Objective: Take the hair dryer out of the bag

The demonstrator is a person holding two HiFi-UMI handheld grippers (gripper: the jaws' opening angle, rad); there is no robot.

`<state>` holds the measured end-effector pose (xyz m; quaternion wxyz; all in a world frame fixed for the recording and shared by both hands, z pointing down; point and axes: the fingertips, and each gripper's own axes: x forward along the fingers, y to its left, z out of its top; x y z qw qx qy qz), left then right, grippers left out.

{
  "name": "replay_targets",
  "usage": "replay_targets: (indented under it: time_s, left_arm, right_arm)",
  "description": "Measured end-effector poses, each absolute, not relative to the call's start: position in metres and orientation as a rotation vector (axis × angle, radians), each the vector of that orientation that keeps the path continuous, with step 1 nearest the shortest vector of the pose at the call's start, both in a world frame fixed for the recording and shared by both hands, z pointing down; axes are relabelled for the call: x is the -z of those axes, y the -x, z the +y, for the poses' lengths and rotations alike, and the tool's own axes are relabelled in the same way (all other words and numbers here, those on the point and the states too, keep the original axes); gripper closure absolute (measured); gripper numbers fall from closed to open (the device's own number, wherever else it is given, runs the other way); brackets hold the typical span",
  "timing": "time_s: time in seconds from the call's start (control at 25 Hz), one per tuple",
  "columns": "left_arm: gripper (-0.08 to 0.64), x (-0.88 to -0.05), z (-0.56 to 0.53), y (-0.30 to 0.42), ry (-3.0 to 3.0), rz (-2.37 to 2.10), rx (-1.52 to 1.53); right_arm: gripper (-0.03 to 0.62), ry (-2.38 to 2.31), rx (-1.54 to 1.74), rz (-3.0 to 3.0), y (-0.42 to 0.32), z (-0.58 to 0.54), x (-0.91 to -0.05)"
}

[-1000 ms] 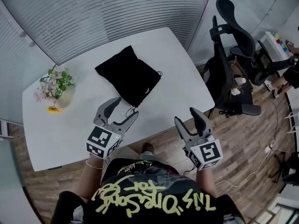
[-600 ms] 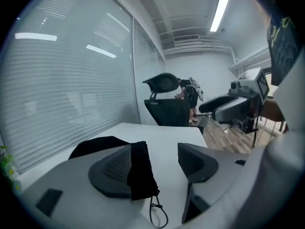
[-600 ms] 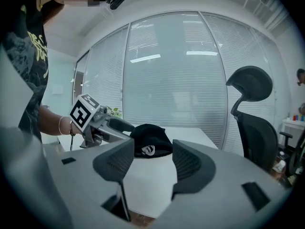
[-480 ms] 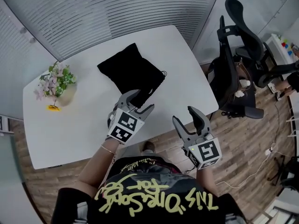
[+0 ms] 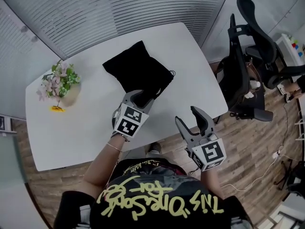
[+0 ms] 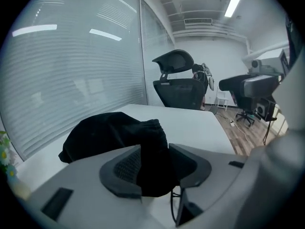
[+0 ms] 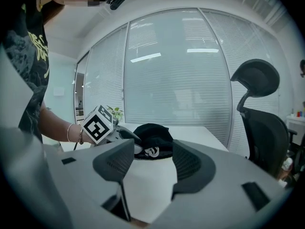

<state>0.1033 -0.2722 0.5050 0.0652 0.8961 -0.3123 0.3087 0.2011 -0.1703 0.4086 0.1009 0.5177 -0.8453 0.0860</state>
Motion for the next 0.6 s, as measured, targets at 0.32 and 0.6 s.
replay_targets:
  time_s: [0.32,0.6]
  left_arm:
    - [0.532,-0.492,-0.283,-0.098,-2.708,-0.929,-0.774]
    - [0.542,-0.461,-0.297,-0.090,-2.669,-0.950,-0.468]
  right_arm:
    - [0.354,-1.495,-0.250,-2.501,-0.192,-0.187,-0.419]
    - [0.354,-1.367,-0.211,-2.492,-0.164,-0.220,-0.443]
